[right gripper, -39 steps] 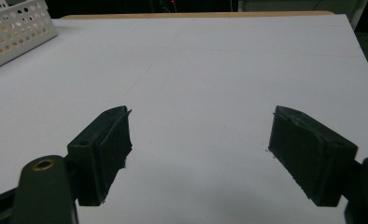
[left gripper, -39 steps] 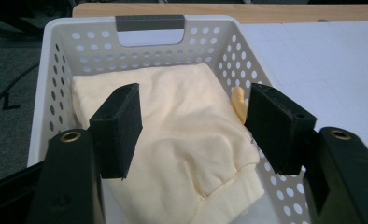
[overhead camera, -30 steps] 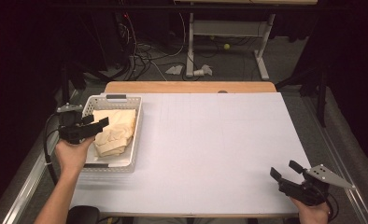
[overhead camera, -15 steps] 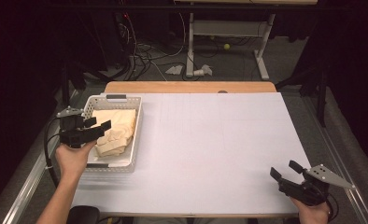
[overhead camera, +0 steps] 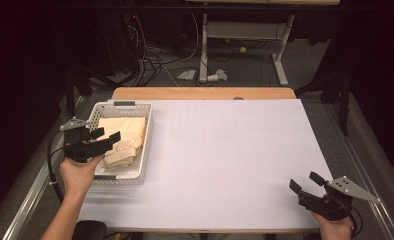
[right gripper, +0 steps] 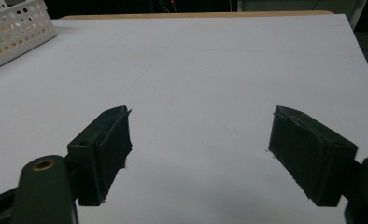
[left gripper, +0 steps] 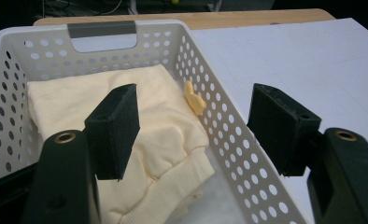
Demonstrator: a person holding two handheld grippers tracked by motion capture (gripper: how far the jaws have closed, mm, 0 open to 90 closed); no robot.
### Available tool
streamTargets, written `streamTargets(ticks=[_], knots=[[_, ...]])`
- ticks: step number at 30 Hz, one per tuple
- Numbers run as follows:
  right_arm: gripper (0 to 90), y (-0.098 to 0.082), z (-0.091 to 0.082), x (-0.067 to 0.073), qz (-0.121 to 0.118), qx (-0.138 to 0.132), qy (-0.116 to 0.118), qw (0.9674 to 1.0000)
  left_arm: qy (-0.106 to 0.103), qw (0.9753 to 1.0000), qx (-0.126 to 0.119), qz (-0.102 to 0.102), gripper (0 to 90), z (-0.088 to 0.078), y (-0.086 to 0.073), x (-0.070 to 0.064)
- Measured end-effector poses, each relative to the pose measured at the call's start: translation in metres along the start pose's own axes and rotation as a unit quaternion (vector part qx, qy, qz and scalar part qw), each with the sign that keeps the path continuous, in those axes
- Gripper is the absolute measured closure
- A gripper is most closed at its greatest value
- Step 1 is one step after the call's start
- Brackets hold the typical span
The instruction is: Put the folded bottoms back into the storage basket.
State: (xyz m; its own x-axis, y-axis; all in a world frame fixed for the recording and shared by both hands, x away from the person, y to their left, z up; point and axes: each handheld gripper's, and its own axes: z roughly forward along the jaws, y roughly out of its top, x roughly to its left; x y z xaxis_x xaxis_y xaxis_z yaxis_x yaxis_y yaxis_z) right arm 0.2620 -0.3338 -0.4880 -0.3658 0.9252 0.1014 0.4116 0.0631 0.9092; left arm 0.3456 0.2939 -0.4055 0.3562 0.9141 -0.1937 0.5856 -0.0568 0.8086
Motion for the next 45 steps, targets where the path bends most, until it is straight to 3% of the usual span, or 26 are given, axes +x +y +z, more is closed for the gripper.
streamTargets(ticks=[34,38,45], knots=[[21.7,0.0,0.0,0.0,-0.001,-0.001,-0.001,1.0,-0.013,0.9996,-0.024,0.012,28.8,-0.02,-0.03,-0.008],[21.7,0.0,0.0,0.0,-0.002,-0.001,-0.001,1.0,-0.001,0.9996,-0.028,0.01,28.8,-0.021,-0.035,-0.009],[21.7,0.0,0.0,0.0,-0.002,0.0,-0.001,1.0,-0.004,0.9994,-0.034,0.01,28.8,-0.023,-0.043,-0.009]])
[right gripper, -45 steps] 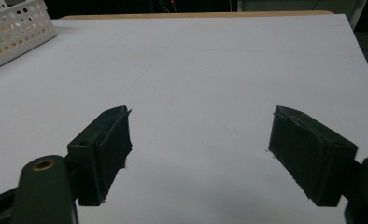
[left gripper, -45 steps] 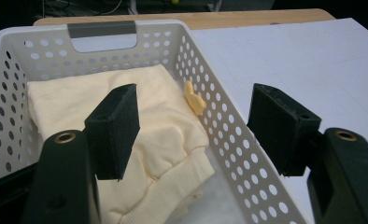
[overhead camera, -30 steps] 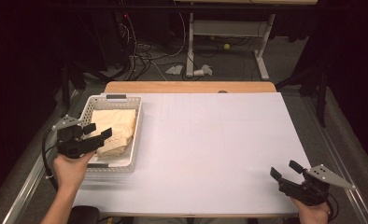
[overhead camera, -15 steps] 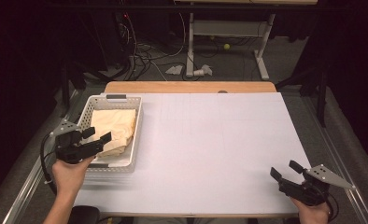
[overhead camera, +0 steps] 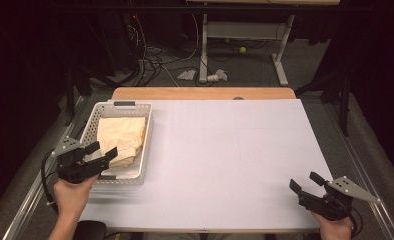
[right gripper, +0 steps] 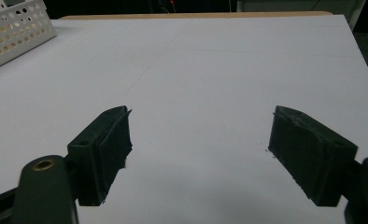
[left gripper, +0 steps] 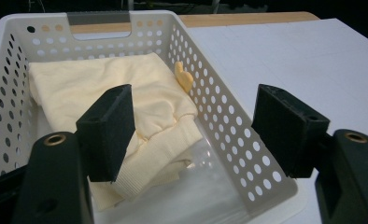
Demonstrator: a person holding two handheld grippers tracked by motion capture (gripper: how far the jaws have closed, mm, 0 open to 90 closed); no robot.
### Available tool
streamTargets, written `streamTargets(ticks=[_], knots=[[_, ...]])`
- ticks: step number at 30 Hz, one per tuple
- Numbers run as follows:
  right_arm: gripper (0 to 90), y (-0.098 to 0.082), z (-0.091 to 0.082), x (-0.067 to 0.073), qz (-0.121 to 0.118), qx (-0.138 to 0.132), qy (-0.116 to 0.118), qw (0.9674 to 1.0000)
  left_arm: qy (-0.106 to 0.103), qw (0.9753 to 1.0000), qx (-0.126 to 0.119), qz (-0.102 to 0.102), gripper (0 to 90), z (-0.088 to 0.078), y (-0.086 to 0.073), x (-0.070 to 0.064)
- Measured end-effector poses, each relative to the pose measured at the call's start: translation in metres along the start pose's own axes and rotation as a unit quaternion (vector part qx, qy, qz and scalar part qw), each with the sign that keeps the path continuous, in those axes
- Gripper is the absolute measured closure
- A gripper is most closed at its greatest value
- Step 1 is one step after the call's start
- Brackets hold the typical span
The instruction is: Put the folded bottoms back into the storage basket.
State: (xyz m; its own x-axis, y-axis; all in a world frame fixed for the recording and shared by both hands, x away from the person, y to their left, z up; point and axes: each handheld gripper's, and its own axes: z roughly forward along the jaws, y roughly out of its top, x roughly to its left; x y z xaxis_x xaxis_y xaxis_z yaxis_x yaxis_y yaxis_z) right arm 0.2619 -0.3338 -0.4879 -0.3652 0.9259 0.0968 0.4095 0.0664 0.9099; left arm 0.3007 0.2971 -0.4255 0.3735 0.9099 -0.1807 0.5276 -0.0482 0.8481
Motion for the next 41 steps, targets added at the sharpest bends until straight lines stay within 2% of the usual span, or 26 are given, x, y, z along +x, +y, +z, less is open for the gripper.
streamTargets(ticks=[23,31,41], knots=[[21.6,0.0,-0.001,0.0,0.001,-0.001,-0.002,1.0,0.009,0.9998,-0.018,-0.008,28.8,-0.012,-0.033,0.007],[21.7,0.0,-0.001,0.0,0.001,-0.001,-0.001,1.0,0.033,0.9987,-0.036,-0.015,27.1,-0.015,-0.053,0.008],[21.8,0.0,-0.001,0.0,-0.002,-0.002,0.0,1.0,0.04,0.9977,-0.047,-0.026,27.1,-0.018,-0.058,0.009]])
